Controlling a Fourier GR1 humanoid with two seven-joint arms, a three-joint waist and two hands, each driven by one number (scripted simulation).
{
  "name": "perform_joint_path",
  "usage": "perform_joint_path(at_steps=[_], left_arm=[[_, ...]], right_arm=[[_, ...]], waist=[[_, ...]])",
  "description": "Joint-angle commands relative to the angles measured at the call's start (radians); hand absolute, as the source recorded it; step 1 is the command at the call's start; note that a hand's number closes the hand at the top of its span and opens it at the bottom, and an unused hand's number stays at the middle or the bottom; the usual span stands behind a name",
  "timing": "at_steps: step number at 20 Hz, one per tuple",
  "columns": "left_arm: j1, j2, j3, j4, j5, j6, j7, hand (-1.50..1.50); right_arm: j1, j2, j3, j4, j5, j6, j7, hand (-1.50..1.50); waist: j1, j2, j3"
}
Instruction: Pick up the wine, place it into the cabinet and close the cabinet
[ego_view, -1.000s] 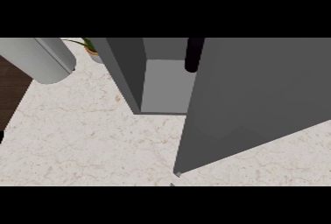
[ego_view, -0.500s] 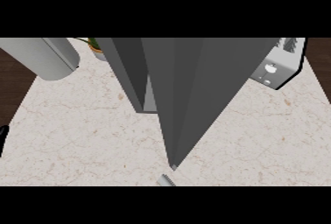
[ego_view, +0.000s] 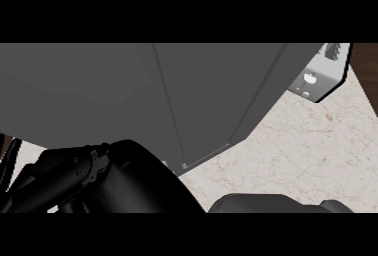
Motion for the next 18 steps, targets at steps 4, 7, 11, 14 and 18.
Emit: perform_joint_path(at_steps=[4,7,11,14,18], left_arm=[[-0.025,-0.031,-0.003,-0.01,-0.021,0.02,0.026,-1.5],[-0.002,-0.04,0.042,0.017,-0.013,-0.008,0.018,-1.5],[-0.058,-0.044,0.076,0.09,-0.007,-0.048,0.04,-1.5],[-0.02,-0.039,0.069,-0.027,-0.027,0.005,0.088,-1.5],[-0.033,-0.079,0.059,0.032,-0.058,-0.006,0.071,-1.5]], right_arm=[[-0.279,0.017,-0.15,0.361,-0.026,0.076,-0.119,1.5],[-0.243,0.005,-0.186,0.436,0.013,0.148,-0.18,1.5],[-0.269,0.017,-0.241,0.581,-0.017,0.184,-0.256,1.5],[-0.23,-0.002,-0.299,0.653,-0.035,0.254,-0.332,1.5],[-0.286,-0.003,-0.374,0.787,-0.038,0.297,-0.39,1.5]], waist=[[-0.004,0.001,0.001],[-0.017,-0.001,0.002],[-0.02,0.001,0.001],[-0.019,0.0,0.002],[-0.017,0.001,0.002]])
